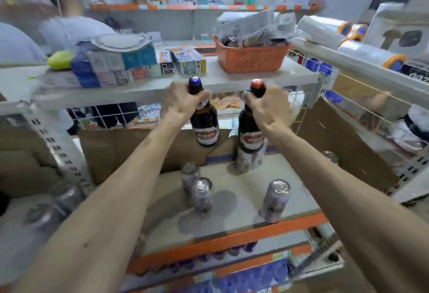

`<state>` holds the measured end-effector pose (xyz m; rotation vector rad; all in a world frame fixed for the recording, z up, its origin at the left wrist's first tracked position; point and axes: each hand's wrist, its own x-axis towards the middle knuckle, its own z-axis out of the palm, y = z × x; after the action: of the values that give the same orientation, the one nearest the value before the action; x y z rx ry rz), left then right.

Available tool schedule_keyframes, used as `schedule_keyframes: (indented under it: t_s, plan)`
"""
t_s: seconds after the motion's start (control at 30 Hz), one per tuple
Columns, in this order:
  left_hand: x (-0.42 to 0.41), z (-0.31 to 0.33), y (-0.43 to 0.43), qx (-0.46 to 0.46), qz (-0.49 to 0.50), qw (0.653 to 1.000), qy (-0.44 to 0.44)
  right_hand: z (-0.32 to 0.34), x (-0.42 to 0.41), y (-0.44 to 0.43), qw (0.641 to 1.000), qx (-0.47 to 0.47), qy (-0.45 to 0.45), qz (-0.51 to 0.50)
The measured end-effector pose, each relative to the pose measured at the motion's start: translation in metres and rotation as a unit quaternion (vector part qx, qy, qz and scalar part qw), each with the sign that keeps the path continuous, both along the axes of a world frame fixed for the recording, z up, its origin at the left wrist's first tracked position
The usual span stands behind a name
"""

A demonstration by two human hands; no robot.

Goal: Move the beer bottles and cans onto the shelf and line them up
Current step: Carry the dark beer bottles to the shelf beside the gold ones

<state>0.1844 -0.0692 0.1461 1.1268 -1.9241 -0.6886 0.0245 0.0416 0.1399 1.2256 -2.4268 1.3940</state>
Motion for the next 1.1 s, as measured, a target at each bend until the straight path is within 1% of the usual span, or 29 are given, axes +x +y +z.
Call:
schedule_keyframes:
  t_s: [0.1, 0.23, 0.3, 0.4, 0.5, 0.6, 0.7, 0.8, 0.9, 0.97, 1.1]
  plan:
    - [0.062, 0.007, -0.001, -0.006, 0.026, 1.000, 0.012, 0.010, 0.050, -0.013, 0.999, -0.005, 0.015, 0.034]
    - [0.163, 0.022, -0.001, -0.018, 0.103, 0.995, -0.006, 0.024, 0.137, -0.032, 0.995, -0.021, 0.026, 0.094]
    - [0.226, 0.031, 0.006, -0.027, 0.153, 0.988, -0.017, 0.031, 0.196, -0.044, 0.989, -0.036, 0.028, 0.143]
    - [0.328, 0.038, 0.016, -0.027, 0.222, 0.975, -0.011, 0.038, 0.294, -0.061, 0.977, -0.052, 0.017, 0.207]
    - [0.442, 0.035, 0.031, -0.019, 0.299, 0.954, -0.023, 0.038, 0.398, -0.073, 0.964, -0.053, 0.009, 0.261]
    - [0.554, 0.024, 0.045, -0.012, 0.329, 0.944, -0.038, 0.028, 0.500, -0.080, 0.951, -0.039, -0.013, 0.306]
    - [0.637, 0.011, 0.060, -0.012, 0.360, 0.931, -0.056, 0.013, 0.587, -0.085, 0.939, -0.018, -0.044, 0.340]
    - [0.691, -0.002, 0.063, -0.008, 0.353, 0.932, -0.077, 0.006, 0.652, -0.090, 0.938, -0.002, -0.056, 0.343]
    - [0.729, -0.016, 0.052, 0.006, 0.348, 0.934, -0.079, 0.000, 0.702, -0.101, 0.936, 0.001, -0.043, 0.348]
    - [0.745, -0.026, 0.040, 0.011, 0.342, 0.937, -0.071, -0.006, 0.722, -0.112, 0.937, 0.002, -0.028, 0.347]
    - [0.763, -0.045, -0.004, 0.037, 0.319, 0.946, -0.049, -0.018, 0.739, -0.145, 0.949, 0.009, -0.032, 0.314]
